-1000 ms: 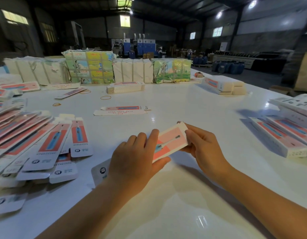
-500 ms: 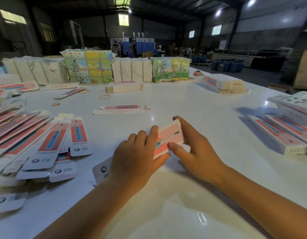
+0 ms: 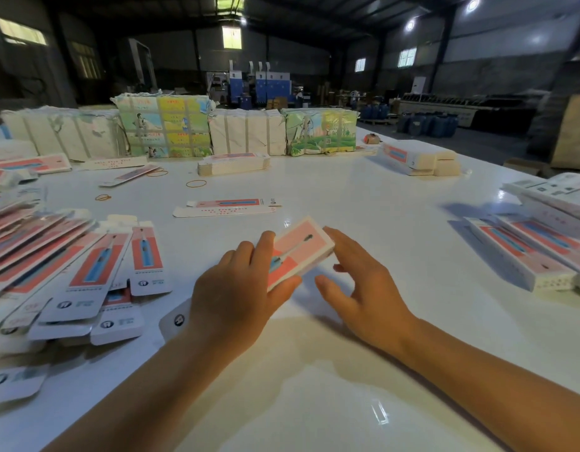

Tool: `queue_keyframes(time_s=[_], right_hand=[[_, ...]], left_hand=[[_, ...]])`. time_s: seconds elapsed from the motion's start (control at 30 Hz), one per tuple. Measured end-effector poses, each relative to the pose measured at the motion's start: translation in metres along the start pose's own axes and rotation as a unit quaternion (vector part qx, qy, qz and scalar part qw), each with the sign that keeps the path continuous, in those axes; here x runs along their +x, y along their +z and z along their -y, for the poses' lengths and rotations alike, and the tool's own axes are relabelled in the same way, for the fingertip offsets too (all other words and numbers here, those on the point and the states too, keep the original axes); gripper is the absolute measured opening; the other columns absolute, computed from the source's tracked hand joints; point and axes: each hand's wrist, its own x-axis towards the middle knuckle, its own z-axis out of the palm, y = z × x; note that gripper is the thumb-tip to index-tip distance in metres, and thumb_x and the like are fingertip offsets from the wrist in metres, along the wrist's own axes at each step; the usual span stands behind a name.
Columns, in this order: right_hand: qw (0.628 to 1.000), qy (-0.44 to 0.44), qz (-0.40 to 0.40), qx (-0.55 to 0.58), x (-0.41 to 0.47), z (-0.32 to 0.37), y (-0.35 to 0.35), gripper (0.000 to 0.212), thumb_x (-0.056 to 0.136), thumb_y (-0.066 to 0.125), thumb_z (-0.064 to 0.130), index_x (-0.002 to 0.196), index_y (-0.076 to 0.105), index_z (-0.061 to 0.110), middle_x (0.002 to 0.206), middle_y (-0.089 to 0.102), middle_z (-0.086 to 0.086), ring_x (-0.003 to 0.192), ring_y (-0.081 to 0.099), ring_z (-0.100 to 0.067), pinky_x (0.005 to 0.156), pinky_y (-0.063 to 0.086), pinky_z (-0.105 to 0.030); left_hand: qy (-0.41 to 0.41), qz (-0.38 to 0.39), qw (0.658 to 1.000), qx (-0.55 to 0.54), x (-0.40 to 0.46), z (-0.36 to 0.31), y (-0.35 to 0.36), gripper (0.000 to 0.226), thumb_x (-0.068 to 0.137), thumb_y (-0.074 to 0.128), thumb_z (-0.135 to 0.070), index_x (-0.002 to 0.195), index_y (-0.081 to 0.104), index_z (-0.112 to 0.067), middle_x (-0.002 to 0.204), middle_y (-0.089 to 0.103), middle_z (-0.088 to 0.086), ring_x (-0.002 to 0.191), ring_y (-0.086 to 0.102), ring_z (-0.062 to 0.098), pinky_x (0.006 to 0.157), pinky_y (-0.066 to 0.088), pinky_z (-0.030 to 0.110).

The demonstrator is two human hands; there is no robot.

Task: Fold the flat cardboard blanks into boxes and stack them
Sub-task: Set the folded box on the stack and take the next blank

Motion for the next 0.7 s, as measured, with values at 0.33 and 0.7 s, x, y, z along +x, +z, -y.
queue_keyframes(time_s=[0.33, 0.7], right_hand=[[0.983, -0.123, -0.028, -0.135, 0.004, -0.004, -0.005, 0.062, 0.092, 0.042, 0.045, 0.144, 0.032, 0.015, 0.151, 0.032, -0.008, 0.136, 0.037, -0.024, 0.105, 0.041, -0.035], [0.953, -0.173, 0.123, -0.216, 0.006, -0.015, 0.001, 0.063, 0.088, 0.065, 0.026, 0.143, 0.039, 0.008, 0.130, 0.052, -0.016, 0.106, 0.051, -0.036, 0.085, 0.047, -0.045]], left_hand=[[0.120, 0.010, 0.992, 0.033, 0.001, 0.031, -0.006, 0.065, 0.073, 0.050, -0.053, 0.118, 0.057, -0.006, 0.078, 0.066, 0.011, 0.055, 0.061, 0.025, 0.040, 0.051, 0.031], [0.194, -0.034, 0.980, 0.033, -0.003, 0.019, 0.010, 0.051, 0.092, 0.034, -0.055, 0.107, 0.056, -0.013, 0.096, 0.069, 0.012, 0.086, 0.061, 0.028, 0.077, 0.046, 0.040]])
